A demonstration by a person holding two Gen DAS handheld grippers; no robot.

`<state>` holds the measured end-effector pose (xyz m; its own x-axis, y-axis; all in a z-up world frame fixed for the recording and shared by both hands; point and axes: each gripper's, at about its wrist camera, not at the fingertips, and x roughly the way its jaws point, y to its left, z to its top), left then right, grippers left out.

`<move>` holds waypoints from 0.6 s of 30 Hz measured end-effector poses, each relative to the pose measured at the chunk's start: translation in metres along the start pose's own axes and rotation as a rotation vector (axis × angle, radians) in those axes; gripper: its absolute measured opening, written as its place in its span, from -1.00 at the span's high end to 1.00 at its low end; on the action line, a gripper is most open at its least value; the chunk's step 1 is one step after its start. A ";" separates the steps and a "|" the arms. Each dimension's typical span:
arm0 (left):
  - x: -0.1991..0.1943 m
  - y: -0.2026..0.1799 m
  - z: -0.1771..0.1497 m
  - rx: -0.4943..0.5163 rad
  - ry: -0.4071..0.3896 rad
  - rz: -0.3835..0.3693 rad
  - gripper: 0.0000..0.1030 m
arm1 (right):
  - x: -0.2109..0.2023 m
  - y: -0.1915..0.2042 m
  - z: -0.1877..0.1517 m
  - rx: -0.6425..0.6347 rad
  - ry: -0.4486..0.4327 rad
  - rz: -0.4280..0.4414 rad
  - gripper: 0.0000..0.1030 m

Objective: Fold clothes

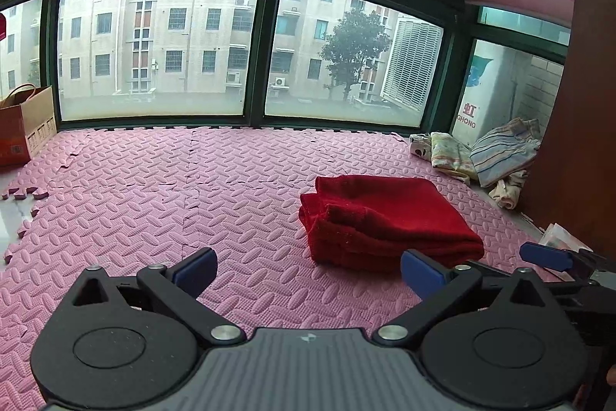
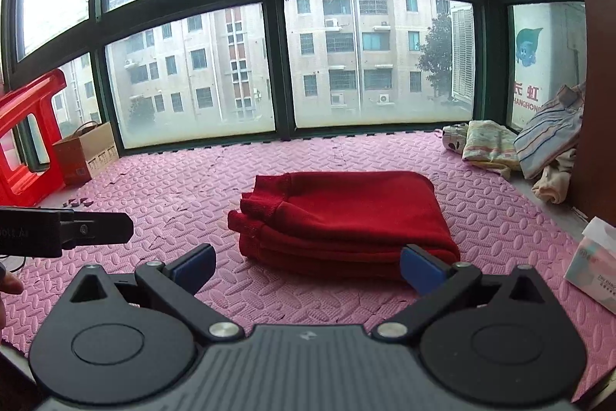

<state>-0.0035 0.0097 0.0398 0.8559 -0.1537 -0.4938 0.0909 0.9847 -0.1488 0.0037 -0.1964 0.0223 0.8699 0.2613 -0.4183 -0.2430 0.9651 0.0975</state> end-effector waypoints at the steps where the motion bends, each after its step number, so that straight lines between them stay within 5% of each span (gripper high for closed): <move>1: -0.001 0.000 -0.001 -0.003 -0.002 0.004 -1.00 | -0.002 0.001 0.000 -0.002 -0.001 0.009 -1.00; 7: -0.003 -0.002 -0.001 -0.010 -0.003 0.021 -1.00 | 0.000 0.003 0.003 0.002 0.055 0.041 -1.00; 18: 0.018 -0.010 -0.002 0.026 0.124 -0.016 -1.00 | 0.012 -0.003 -0.001 0.017 0.127 0.003 -1.00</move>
<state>0.0096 -0.0028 0.0304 0.7846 -0.1763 -0.5944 0.1182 0.9837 -0.1358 0.0146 -0.1962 0.0161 0.8075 0.2606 -0.5291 -0.2369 0.9649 0.1137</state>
